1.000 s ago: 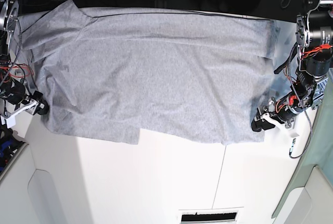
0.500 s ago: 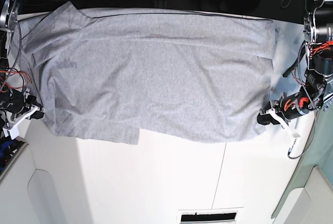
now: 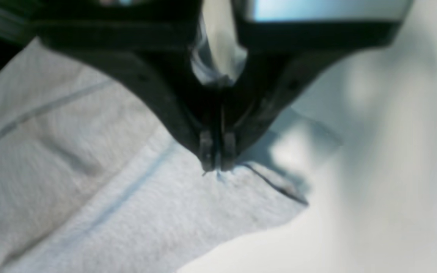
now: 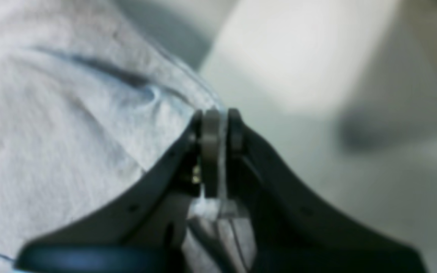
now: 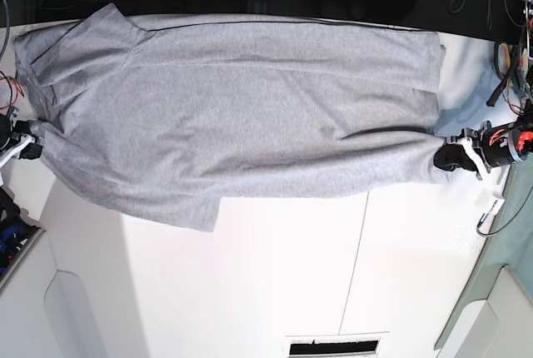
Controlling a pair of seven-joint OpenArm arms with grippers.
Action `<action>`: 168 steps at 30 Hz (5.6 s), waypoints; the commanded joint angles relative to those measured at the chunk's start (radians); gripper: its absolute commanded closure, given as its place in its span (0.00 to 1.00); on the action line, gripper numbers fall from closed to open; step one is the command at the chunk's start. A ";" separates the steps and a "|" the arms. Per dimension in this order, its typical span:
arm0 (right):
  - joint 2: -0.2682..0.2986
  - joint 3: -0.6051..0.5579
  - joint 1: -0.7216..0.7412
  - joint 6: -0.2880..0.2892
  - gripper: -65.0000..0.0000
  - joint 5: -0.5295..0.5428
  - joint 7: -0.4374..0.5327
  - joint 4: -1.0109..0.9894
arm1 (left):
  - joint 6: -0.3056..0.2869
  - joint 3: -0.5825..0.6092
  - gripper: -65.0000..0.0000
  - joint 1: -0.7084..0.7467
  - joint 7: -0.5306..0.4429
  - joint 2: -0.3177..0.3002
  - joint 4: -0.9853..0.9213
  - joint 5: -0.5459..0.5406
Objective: Layout the t-shirt on the table in an organized manner, then fold the t-shirt properly
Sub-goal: 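Grasp the hem with both grippers and fold it toward the collar, then fold the shirt lengthwise with the right gripper toward the left gripper, then hold both ends of the folded strip and pull it taut, then lift the strip end with the left gripper and fold it toward the right gripper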
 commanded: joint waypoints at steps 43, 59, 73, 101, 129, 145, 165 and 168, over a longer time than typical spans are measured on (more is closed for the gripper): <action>-0.232 -0.230 0.207 -0.058 0.48 -0.403 0.315 -0.179 | -0.009 -0.008 1.00 0.098 0.002 -0.031 0.063 0.013; -0.221 -0.211 0.206 -0.040 1.00 -0.352 0.283 -0.154 | -0.009 -0.008 1.00 0.097 -0.008 -0.034 0.067 0.013; -0.124 0.084 -0.120 -0.028 1.00 -0.167 0.112 0.377 | -0.009 -0.008 1.00 0.142 0.029 -0.101 0.227 -0.014; -0.195 0.244 -0.637 -0.026 1.00 -0.027 0.027 0.759 | -0.009 -0.010 0.94 0.307 0.249 -0.166 0.270 -0.243; -0.282 0.217 -0.577 -0.030 1.00 -0.064 0.082 0.680 | 0.050 -0.331 0.44 0.452 0.124 0.055 0.269 -0.084; -0.282 0.217 -0.558 -0.028 1.00 -0.016 0.085 0.595 | 0.020 -0.331 0.44 0.479 0.141 0.169 0.268 -0.011; -0.279 0.229 -0.521 -0.026 1.00 0.058 0.088 0.599 | 0.028 -0.330 1.00 0.284 0.031 0.199 0.268 0.108; -0.279 0.231 -0.482 -0.025 1.00 0.079 0.077 0.600 | 0.036 -0.330 1.00 0.222 0.030 0.187 0.241 0.142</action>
